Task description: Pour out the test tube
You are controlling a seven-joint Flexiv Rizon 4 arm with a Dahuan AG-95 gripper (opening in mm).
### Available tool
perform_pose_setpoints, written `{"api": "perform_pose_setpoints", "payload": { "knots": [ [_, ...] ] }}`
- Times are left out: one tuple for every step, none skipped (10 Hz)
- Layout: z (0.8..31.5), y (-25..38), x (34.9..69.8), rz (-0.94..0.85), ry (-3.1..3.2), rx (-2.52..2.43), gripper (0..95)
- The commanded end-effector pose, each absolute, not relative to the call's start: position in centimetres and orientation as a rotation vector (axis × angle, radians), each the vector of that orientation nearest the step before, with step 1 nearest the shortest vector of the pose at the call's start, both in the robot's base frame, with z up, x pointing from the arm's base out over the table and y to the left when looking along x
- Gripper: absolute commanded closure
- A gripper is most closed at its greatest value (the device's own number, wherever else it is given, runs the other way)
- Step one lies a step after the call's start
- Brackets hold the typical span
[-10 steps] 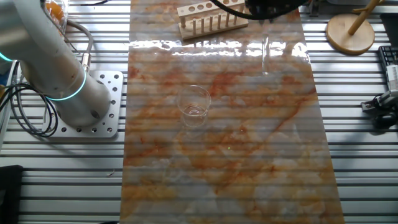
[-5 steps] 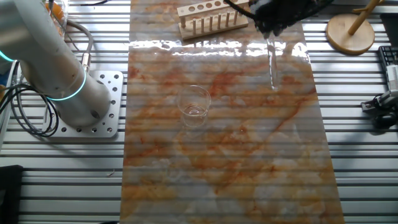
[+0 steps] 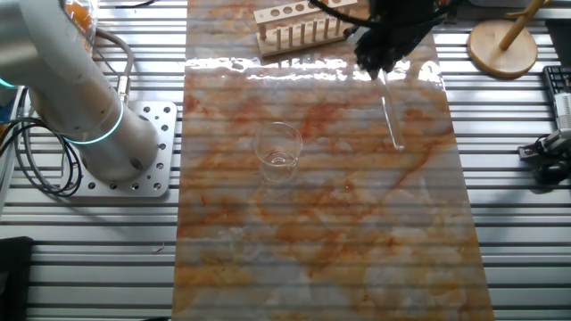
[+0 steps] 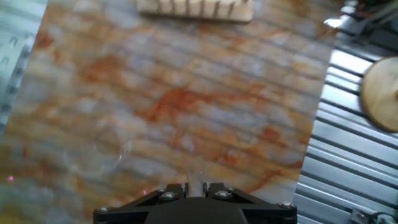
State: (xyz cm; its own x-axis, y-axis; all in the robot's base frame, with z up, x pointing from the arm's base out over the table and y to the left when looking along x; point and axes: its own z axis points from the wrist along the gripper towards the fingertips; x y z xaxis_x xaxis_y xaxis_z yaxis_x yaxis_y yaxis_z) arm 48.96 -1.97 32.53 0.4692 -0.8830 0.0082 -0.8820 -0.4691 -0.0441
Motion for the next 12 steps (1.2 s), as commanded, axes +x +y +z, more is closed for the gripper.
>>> {"api": "perform_pose_setpoints", "payload": {
  "knots": [
    [32.1,-2.6,49.4,-0.055,1.506,-2.732,95.0],
    [31.9,-2.7,49.5,-0.056,1.491,-2.741,95.0],
    [31.9,-2.7,49.6,-0.063,1.479,-2.754,95.0],
    [31.9,-2.7,49.6,-0.066,1.468,-2.764,95.0],
    [31.9,-2.6,49.6,-0.067,1.463,-2.768,95.0],
    [32.0,-2.5,49.6,-0.068,1.466,-2.768,95.0],
    [31.9,-2.1,49.8,-0.068,1.477,-2.761,95.0],
    [32.0,-1.4,50.1,-0.068,1.5,-2.748,95.0],
    [32.0,-0.8,50.2,-0.067,1.528,-2.732,95.0],
    [32.0,-0.5,50.3,-0.066,1.54,-2.725,95.0],
    [32.1,-0.2,50.3,-0.065,1.543,-2.723,95.0],
    [32.2,0.1,50.3,-0.058,1.554,-2.717,95.0]
  ]
}}
